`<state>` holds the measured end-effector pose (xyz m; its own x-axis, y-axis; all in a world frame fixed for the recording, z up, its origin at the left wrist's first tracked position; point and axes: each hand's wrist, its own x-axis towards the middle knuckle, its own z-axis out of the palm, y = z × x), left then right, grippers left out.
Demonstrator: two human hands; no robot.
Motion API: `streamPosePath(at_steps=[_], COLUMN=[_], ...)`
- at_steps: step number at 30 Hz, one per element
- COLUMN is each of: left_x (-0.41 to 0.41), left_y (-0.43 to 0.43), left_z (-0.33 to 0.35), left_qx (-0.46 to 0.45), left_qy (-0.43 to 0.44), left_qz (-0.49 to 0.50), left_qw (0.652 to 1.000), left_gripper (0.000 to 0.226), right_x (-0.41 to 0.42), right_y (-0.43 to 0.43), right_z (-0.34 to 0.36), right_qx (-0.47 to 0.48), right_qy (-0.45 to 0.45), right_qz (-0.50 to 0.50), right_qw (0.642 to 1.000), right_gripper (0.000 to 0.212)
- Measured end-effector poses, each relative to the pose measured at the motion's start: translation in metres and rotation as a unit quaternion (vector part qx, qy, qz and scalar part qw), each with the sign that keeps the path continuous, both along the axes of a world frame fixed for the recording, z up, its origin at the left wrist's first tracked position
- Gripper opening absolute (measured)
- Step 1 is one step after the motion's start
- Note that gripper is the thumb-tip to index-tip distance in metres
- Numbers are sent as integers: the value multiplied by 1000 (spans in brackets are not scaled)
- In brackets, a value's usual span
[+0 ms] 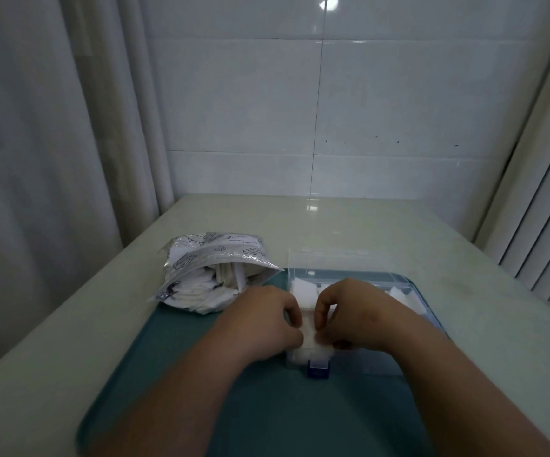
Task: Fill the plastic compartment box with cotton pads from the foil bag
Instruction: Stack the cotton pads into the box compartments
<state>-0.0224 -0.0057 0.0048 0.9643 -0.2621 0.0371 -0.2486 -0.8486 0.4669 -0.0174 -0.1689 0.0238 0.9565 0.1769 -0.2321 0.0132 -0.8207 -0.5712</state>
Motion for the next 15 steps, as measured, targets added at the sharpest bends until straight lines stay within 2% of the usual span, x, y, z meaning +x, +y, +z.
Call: streamPosePath(at_steps=[8, 15], left_x=[-1, -2], left_y=[-2, -5], left_z=[0, 4], left_qx=[-19, 6], left_qy=[10, 10], left_qz=[9, 6], left_qw=[1000, 1000], left_gripper=[18, 26], right_x=[2, 1], right_y=[1, 3], right_z=[-3, -3], right_qx=[60, -56], right_qy=[33, -11], right_qz=[-26, 30], right_qw=[997, 998], right_gripper=[9, 16])
